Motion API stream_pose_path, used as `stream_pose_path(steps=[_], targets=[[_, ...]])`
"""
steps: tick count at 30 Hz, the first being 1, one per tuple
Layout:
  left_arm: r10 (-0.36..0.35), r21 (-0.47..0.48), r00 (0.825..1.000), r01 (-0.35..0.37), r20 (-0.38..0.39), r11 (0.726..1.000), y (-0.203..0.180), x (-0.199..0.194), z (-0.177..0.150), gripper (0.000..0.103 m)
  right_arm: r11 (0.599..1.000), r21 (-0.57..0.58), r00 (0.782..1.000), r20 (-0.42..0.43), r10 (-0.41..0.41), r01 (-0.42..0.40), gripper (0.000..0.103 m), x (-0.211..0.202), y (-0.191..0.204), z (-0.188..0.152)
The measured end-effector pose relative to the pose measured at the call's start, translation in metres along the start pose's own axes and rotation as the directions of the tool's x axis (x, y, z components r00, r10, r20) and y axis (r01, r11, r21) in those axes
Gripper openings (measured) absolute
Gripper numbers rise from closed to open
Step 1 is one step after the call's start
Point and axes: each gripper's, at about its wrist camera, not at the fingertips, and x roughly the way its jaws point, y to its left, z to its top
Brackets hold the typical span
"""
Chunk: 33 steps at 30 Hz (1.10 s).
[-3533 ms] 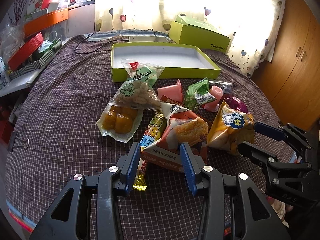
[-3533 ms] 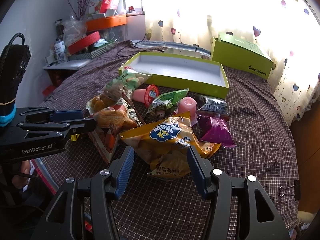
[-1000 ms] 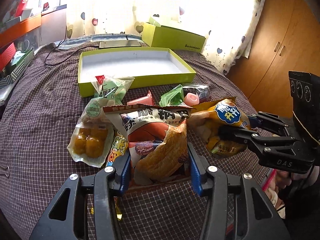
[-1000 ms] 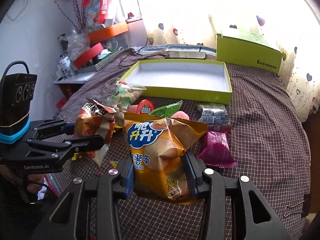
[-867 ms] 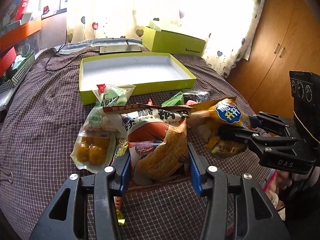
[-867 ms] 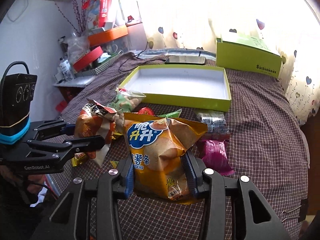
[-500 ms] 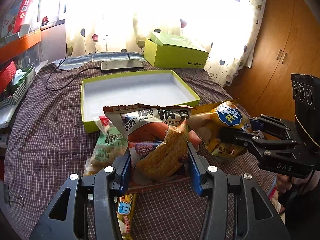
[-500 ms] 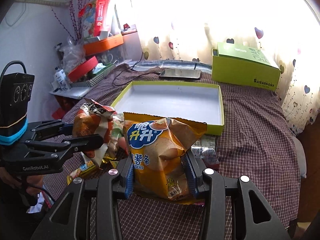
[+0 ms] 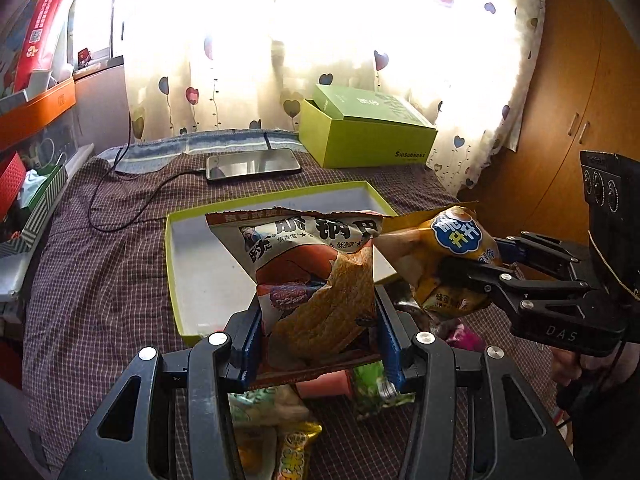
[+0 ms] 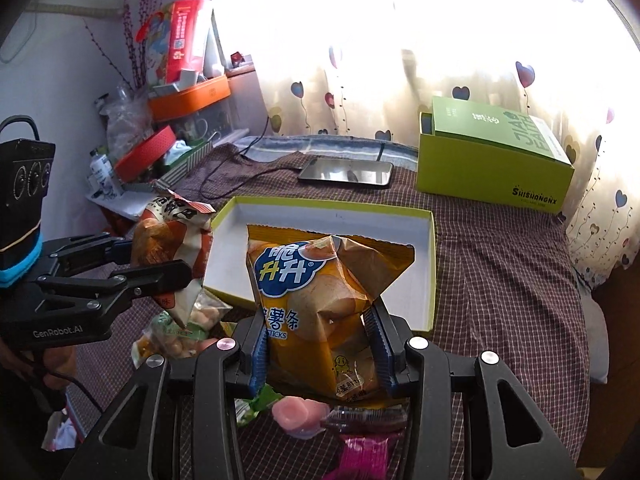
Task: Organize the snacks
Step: 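Carry both packets over the yellow tray and lower them inside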
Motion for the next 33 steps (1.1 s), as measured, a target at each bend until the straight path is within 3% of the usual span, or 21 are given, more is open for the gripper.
stream_pose_path(steps=[11, 26, 29, 33], targets=[[0.026, -0.001, 0.997, -0.026, -0.076, 1.000, 0.031, 0.050, 0.033, 0.050, 1.000, 0.012, 0.996, -0.086, 0.013, -0.012, 0.042, 0.064, -0.016, 0.030], [0.010, -0.019, 0.980, -0.014, -0.199, 1.000, 0.057, 0.121, 0.050, 0.050, 0.999, 0.043, 0.983, -0.184, 0.019, -0.012, 0.044, 0.129, -0.038, 0.046], [0.019, -0.003, 0.980, -0.020, -0.199, 1.000, 0.059, 0.129, 0.052, 0.050, 0.999, 0.036, 0.984, -0.176, 0.013, -0.007, 0.047, 0.130, -0.041, 0.045], [-0.029, -0.014, 0.978, 0.027, -0.205, 1.000, 0.059, 0.137, 0.053, 0.051, 1.000, 0.024, 0.988, -0.154, 0.015, -0.011, 0.056, 0.126, -0.041, 0.047]])
